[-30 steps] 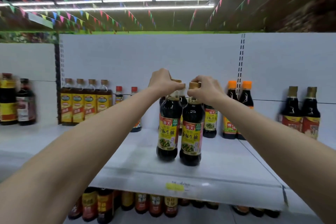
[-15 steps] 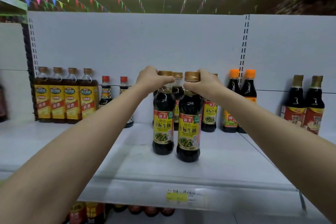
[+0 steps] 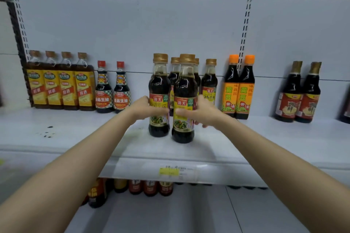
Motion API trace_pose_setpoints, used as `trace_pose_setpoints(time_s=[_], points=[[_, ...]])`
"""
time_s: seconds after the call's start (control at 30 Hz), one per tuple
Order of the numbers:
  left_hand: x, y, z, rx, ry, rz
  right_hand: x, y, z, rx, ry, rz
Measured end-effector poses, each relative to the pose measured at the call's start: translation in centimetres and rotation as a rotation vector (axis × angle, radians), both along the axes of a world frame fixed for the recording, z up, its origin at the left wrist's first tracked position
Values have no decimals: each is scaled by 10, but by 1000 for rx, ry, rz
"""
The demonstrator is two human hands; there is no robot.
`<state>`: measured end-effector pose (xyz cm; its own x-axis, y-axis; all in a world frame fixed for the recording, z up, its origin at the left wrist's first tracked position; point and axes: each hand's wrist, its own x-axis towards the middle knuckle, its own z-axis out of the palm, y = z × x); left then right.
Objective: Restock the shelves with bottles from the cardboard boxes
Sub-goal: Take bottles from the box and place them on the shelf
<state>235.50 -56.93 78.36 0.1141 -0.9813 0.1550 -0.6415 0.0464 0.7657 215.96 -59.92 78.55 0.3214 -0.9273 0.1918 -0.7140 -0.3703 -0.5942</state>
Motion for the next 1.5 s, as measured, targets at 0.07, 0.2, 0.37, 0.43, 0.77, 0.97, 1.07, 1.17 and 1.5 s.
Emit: trace_pose_setpoints(time_s=[0.07,0.2,0.37,0.43,0.77,0.97,1.07,1.17,1.5], points=[[0,3,-14,94,-43,1,-1,5,-22,92,13,-24],[1,3,-32,48,-52,70,3,14,-44,108,-61,-37],[0,1,-39,9,23,133,5,13,-42,127,-144,-75],[1,1,-41,1,44,145,6,10,-42,119,-159,-82],[3,-4,-43,27,26,202,20,-20,-46,77,-96,-88],[8,-15,-32,76,-51,163,31,-41,-45,31,5,-104],[10,-23,-31,66,-87,154,37,-52,-42,23,56,-105],[14,-35,-29,74,-112,146,42,-62,-40,21,97,-115],[29,-73,-30,88,-101,101,55,-95,-42,8,129,-158]])
